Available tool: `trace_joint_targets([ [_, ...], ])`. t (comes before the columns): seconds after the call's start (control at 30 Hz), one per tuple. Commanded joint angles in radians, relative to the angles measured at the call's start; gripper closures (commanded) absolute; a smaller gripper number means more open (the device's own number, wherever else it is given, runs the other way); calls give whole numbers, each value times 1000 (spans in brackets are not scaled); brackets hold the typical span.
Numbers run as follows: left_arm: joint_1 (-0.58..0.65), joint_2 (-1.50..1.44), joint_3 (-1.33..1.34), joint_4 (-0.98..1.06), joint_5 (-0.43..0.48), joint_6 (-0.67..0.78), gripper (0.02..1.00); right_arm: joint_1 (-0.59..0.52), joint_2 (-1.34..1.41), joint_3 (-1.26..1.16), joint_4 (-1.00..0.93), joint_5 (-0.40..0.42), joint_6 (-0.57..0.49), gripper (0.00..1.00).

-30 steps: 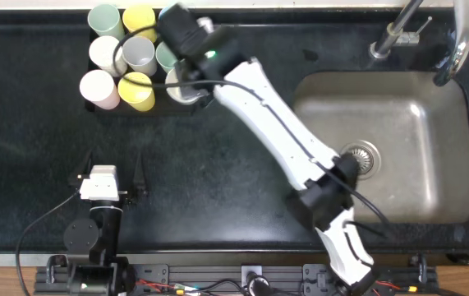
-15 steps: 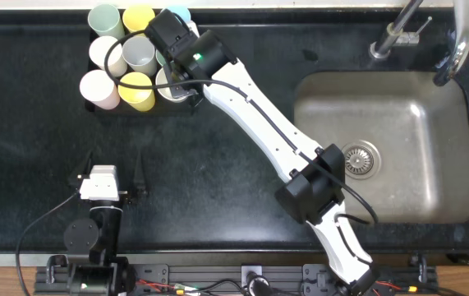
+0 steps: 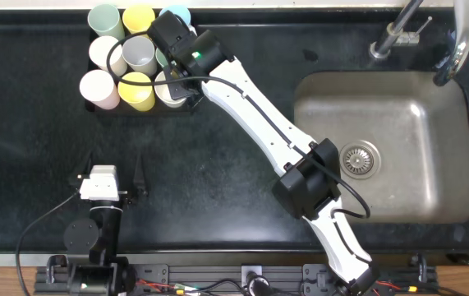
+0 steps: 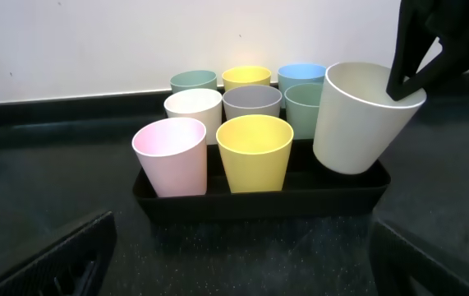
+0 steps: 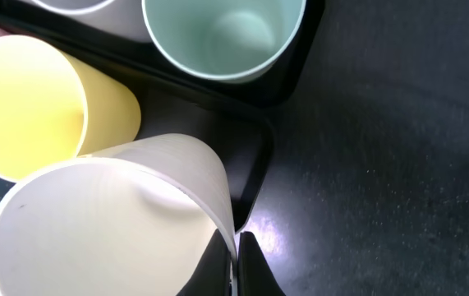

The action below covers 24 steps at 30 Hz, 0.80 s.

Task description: Store Cups

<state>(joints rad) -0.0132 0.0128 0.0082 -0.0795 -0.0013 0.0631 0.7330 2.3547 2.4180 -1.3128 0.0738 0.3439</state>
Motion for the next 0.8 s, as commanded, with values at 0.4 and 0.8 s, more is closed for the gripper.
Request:
trace_joint_targets([
  [0.4,-6,-10,0,-5,0,23,18,-7,46,32,-8,-11,8,956],
  [0.8,-6,-10,0,-5,0,23,18,-31,62,32,2,5,7,954],
])
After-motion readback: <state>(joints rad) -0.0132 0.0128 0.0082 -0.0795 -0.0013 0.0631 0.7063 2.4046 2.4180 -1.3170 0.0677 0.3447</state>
